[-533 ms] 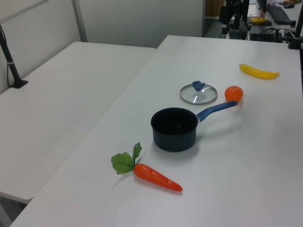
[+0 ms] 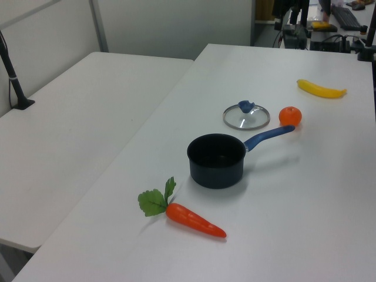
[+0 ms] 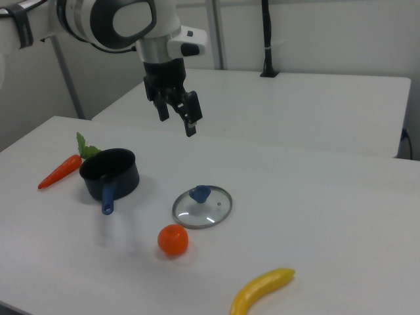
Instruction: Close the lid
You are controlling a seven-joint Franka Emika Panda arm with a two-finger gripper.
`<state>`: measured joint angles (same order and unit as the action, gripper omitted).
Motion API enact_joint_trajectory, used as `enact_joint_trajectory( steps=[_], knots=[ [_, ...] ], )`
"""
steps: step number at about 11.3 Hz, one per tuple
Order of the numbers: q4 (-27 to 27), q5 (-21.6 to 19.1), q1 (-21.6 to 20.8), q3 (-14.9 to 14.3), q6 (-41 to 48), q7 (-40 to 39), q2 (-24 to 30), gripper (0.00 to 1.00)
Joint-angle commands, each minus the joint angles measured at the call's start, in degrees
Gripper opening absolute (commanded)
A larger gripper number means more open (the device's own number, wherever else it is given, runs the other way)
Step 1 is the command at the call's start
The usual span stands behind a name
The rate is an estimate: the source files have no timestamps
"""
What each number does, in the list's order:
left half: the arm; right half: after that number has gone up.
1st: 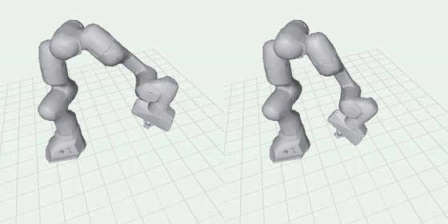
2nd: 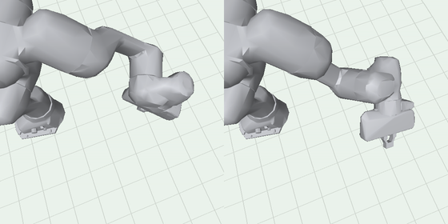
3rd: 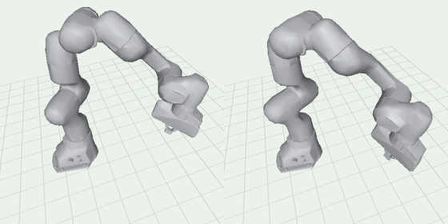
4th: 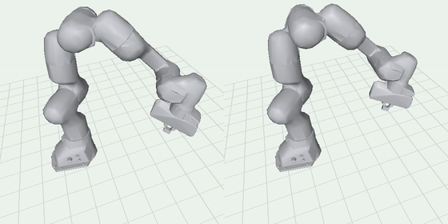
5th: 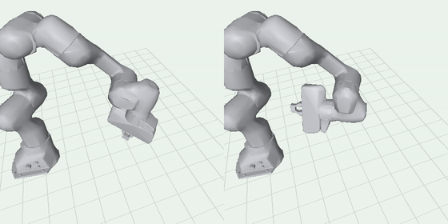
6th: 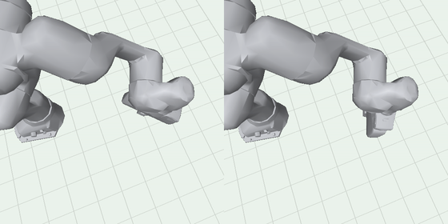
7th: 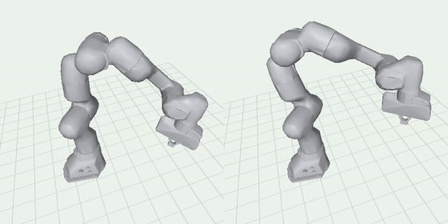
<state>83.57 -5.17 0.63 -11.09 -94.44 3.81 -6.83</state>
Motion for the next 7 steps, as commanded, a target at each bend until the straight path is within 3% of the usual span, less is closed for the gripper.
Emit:
enact_joint_trajectory(
  steps=[1, 7],
  knots=[
    [0.45, -0.28, -0.27, 0.19, -0.56, -0.74, 0.68, 1.0],
    [0.45, -0.55, 0.17, 0.02, -0.21, -0.74, 0.94, 1.0]
  ],
)
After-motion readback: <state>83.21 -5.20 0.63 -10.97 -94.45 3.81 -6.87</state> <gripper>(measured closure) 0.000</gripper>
